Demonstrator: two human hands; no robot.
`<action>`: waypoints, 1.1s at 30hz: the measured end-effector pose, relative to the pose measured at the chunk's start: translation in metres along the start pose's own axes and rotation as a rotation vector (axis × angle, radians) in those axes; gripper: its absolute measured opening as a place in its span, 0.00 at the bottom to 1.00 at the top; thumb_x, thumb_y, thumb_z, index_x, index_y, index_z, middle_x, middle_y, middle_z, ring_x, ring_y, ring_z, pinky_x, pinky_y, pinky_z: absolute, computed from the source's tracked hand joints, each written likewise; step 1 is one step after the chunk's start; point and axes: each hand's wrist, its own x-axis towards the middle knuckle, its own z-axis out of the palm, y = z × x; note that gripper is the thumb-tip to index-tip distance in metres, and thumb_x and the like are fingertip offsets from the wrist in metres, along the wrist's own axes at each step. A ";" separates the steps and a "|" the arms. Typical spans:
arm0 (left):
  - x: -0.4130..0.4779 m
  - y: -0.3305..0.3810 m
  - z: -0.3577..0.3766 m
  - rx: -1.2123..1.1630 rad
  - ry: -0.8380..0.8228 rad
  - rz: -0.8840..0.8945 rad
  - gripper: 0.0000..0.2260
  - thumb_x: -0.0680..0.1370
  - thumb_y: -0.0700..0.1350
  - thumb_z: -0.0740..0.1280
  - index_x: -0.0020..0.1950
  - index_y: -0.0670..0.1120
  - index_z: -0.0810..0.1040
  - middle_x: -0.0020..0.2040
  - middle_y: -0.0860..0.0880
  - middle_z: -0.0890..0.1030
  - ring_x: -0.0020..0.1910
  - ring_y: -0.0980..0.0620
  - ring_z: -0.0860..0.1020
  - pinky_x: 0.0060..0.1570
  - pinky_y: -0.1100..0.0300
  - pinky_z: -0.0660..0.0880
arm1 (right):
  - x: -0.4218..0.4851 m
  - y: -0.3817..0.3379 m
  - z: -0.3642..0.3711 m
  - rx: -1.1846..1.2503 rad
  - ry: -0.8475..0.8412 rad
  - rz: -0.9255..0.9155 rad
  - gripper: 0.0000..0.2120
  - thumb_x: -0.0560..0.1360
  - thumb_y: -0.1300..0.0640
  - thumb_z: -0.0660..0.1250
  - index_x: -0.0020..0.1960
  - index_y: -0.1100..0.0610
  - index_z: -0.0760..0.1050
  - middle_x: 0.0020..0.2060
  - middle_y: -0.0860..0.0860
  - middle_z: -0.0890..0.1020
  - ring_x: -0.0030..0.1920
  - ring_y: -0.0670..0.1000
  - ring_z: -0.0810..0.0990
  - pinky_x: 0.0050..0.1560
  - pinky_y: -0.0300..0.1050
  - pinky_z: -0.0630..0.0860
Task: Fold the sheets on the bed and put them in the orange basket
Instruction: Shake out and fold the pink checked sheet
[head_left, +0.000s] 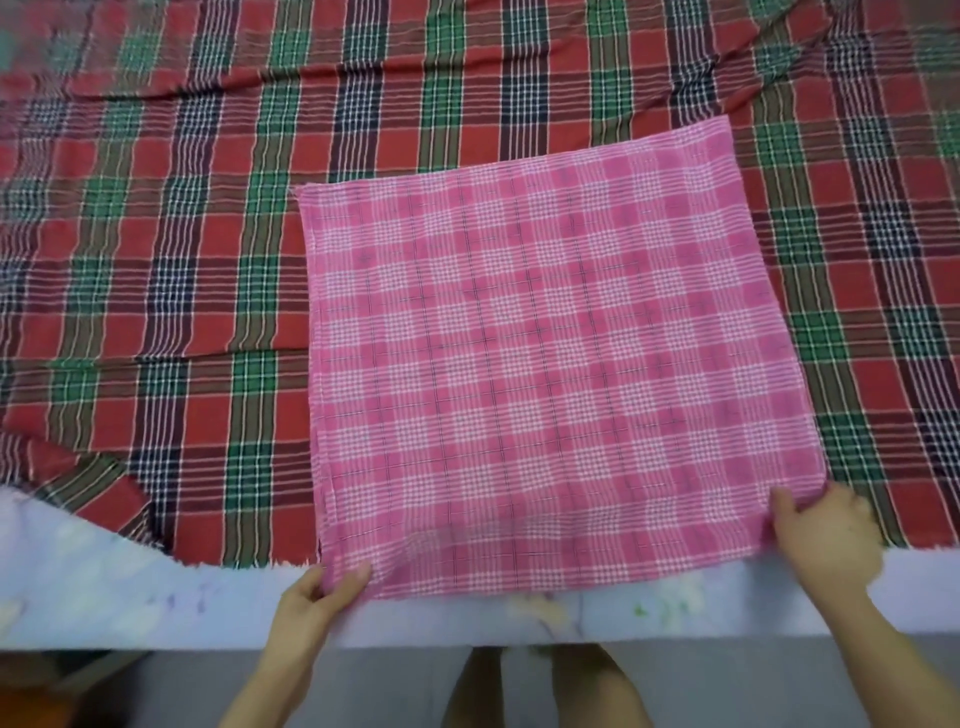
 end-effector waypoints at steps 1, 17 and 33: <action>0.001 0.000 0.000 0.029 0.005 -0.006 0.01 0.74 0.42 0.70 0.44 0.47 0.81 0.36 0.54 0.84 0.41 0.54 0.80 0.39 0.65 0.73 | 0.000 0.004 0.002 0.023 -0.016 0.044 0.27 0.73 0.49 0.69 0.59 0.70 0.69 0.55 0.71 0.73 0.55 0.71 0.73 0.52 0.64 0.71; 0.020 -0.011 0.002 0.323 0.340 -0.104 0.20 0.72 0.52 0.72 0.30 0.40 0.71 0.31 0.43 0.74 0.32 0.45 0.72 0.37 0.55 0.67 | 0.007 0.038 -0.016 0.785 -0.385 0.283 0.05 0.75 0.64 0.67 0.48 0.66 0.75 0.36 0.60 0.82 0.32 0.55 0.78 0.33 0.43 0.75; 0.024 0.063 -0.037 -0.323 0.031 -0.407 0.05 0.77 0.34 0.61 0.44 0.42 0.74 0.22 0.49 0.78 0.17 0.57 0.74 0.17 0.67 0.70 | 0.003 0.028 -0.042 0.699 -0.350 0.376 0.10 0.70 0.75 0.63 0.34 0.64 0.69 0.20 0.56 0.73 0.22 0.51 0.73 0.14 0.36 0.68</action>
